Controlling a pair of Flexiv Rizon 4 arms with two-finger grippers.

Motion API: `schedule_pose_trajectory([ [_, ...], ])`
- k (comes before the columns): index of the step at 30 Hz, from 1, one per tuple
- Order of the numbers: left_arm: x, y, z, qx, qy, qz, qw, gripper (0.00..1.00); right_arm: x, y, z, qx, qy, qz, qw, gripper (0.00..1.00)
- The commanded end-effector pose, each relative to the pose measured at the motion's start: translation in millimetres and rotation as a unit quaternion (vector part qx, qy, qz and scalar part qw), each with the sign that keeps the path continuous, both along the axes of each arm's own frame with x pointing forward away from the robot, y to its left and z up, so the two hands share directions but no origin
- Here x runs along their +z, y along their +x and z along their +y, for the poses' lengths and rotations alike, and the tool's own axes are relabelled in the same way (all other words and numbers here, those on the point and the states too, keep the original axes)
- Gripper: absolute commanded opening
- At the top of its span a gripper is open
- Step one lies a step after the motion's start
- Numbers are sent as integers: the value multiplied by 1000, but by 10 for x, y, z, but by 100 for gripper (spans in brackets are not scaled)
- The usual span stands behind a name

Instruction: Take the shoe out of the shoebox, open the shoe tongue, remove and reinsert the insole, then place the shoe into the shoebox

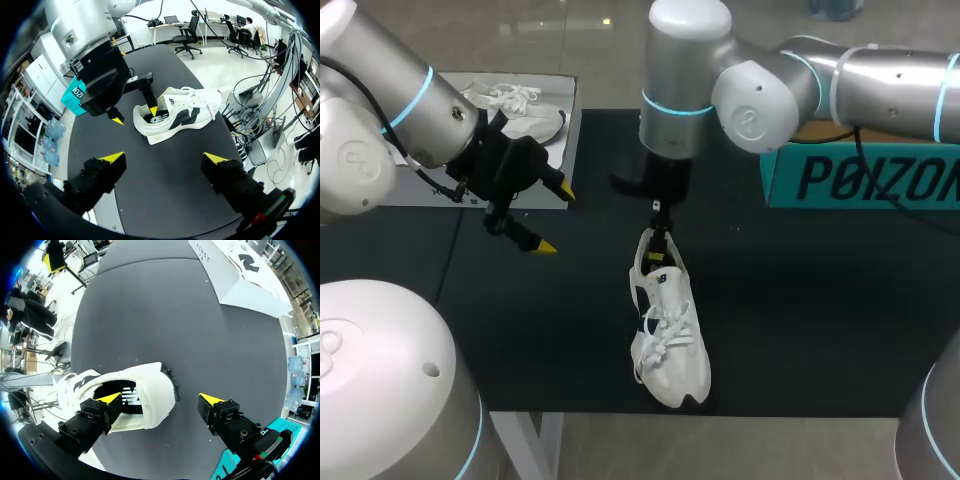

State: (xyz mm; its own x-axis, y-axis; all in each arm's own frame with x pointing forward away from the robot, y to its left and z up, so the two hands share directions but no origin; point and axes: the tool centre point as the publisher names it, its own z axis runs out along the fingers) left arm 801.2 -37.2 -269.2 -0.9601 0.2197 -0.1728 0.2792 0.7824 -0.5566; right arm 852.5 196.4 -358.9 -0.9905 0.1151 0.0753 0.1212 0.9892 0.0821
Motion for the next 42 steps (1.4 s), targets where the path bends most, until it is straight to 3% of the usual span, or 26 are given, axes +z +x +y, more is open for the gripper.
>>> schedule_pose_trajectory([
  [1,0,6,-6,0,2,0,1000,100,-63,27,16,1,0,7,1000,100],
  [16,0,6,-6,0,2,0,1000,100,-25,75,-25,-2,-4,5,1000,100],
  [17,0,6,-6,0,2,0,1000,100,-29,76,-28,-2,-4,6,1000,96],
  [20,0,6,-6,0,2,0,1000,100,-57,75,-17,-2,-4,9,1000,50],
  [26,0,6,-6,0,2,0,1000,100,-113,62,29,1,-1,14,1000,30],
  [31,0,6,-6,0,2,0,1000,100,-147,32,41,1,2,18,1000,19],
  [35,0,6,-6,0,2,0,1000,100,-138,-9,32,-1,4,16,1000,0],
  [42,0,6,-6,0,2,0,1000,100,-76,-84,-19,-13,2,13,1000,0],
])
